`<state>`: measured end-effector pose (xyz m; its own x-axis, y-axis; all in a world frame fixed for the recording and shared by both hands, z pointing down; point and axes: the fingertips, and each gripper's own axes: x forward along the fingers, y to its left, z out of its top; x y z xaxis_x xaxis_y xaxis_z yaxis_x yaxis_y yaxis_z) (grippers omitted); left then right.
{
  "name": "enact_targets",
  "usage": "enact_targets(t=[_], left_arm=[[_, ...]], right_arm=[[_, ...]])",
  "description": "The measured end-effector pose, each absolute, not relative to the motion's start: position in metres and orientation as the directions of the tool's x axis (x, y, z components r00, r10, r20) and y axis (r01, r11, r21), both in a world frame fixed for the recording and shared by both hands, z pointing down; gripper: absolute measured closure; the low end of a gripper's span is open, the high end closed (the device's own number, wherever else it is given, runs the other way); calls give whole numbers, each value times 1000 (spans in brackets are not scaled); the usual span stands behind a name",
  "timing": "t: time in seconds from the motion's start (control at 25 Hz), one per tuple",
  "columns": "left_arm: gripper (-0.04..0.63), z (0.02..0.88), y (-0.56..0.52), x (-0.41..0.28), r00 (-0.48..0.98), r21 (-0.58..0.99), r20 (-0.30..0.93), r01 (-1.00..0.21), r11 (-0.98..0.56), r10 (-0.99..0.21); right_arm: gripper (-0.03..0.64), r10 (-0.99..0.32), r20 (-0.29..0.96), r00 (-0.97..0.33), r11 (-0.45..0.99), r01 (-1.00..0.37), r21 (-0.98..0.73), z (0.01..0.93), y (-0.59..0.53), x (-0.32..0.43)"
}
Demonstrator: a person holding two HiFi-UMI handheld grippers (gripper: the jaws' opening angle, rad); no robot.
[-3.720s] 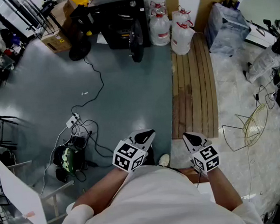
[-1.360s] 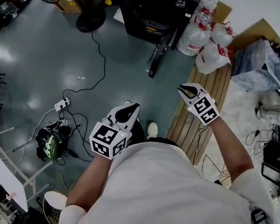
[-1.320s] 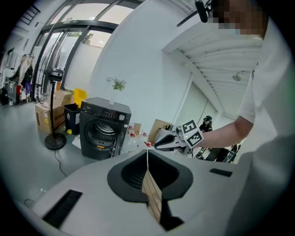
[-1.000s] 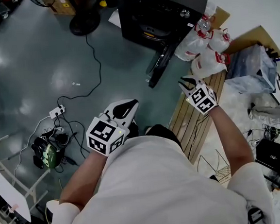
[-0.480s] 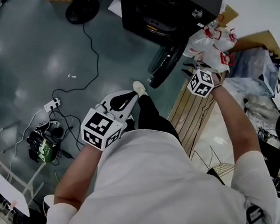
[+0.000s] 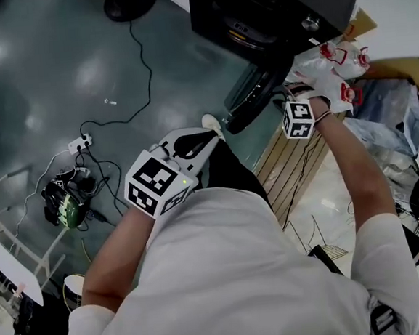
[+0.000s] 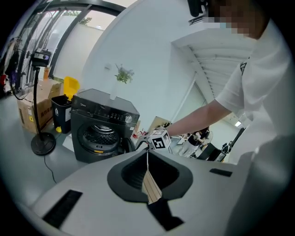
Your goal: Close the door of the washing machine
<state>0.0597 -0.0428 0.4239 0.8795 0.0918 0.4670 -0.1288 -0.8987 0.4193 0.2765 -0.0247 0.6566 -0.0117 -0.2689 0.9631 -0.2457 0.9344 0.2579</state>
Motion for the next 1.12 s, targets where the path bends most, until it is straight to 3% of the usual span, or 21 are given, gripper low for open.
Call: enact_targets(t=[0.32, 0.6, 1.12], left_arm=[[575, 424, -56, 76, 872, 435, 482, -145, -889, 93], [575, 426, -70, 77, 869, 448, 489, -177, -876, 75], [575, 422, -90, 84, 874, 433, 485, -220, -874, 20]], right_arm=[[476, -200, 980, -18, 980, 0, 200, 675, -26, 270], [480, -159, 987, 2, 982, 104, 158, 687, -24, 273], [521, -128, 990, -55, 989, 67, 131, 688, -42, 263]])
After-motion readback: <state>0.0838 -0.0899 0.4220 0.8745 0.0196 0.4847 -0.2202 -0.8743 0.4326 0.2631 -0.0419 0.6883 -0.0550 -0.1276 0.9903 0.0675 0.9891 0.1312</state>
